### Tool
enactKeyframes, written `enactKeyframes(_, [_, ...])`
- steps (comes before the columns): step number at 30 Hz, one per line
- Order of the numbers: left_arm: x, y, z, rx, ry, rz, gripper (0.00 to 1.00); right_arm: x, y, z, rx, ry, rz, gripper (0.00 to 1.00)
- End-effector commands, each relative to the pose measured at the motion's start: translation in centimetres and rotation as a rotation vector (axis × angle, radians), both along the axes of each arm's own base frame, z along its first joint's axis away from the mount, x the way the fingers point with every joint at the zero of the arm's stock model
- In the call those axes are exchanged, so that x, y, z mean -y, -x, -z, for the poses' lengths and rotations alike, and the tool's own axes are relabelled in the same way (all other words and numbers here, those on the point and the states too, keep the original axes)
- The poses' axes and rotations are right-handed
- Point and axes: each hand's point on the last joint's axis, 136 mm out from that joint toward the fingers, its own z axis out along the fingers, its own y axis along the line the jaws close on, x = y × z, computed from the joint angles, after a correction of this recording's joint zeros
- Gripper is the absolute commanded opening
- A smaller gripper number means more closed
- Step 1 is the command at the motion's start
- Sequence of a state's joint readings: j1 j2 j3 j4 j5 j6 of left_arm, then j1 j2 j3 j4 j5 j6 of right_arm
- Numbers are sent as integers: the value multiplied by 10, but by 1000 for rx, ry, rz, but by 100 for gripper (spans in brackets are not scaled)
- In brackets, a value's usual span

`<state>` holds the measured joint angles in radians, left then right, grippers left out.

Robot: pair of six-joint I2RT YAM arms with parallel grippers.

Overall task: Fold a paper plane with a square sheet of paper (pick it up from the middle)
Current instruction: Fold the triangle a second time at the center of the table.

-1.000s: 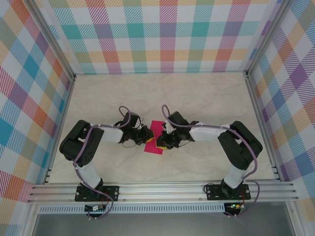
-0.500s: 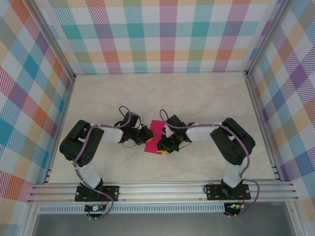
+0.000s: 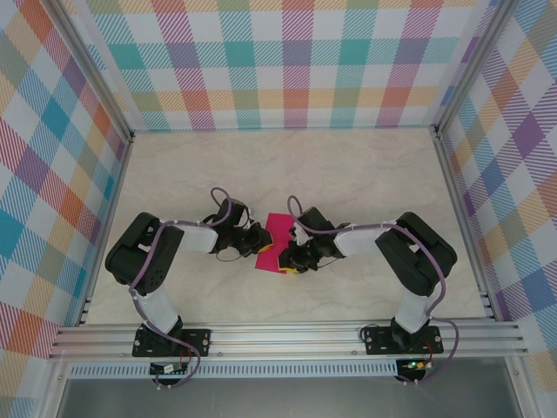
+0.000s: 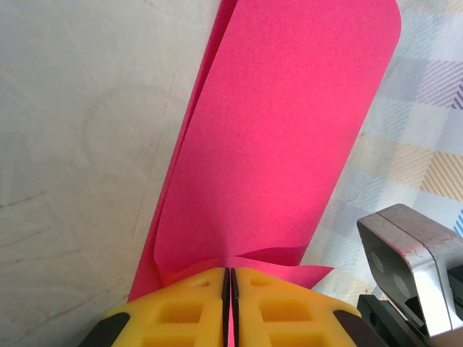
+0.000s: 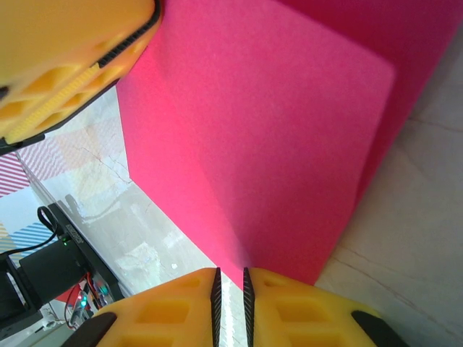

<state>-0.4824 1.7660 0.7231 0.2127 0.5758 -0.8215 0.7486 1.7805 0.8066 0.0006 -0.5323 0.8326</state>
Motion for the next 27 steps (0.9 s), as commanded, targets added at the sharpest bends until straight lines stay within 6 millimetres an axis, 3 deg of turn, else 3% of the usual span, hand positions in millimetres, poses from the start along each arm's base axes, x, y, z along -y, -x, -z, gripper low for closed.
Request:
enactKeyframes(1, [-21, 25, 49, -116, -147, -13, 12, 13, 18, 9, -62, 50, 3, 17])
enactKeyframes(8, [-20, 24, 49, -114, -146, -13, 12, 23, 27, 15, -42, 143, -29, 11])
enactKeyframes(10, [-21, 25, 49, -116, -146, -14, 12, 34, 27, 23, -34, 247, -21, 11])
enactKeyframes(13, [-20, 25, 49, -116, -146, -11, 11, 36, 29, 30, -61, 272, -15, 10])
enactKeyframes(16, [-21, 25, 48, -114, -147, -12, 12, 26, 24, 13, -35, 219, -15, 11])
enactKeyframes(22, [-20, 25, 47, -114, -144, -10, 12, 3, -6, -52, 127, 103, -15, 14])
enactKeyframes(25, [-20, 25, 47, -113, -144, -9, 12, -9, -17, -58, 140, 84, -14, 14])
enactKeyframes(27, [-20, 25, 47, -113, -141, -9, 12, -15, -22, -53, 121, 88, -13, 14])
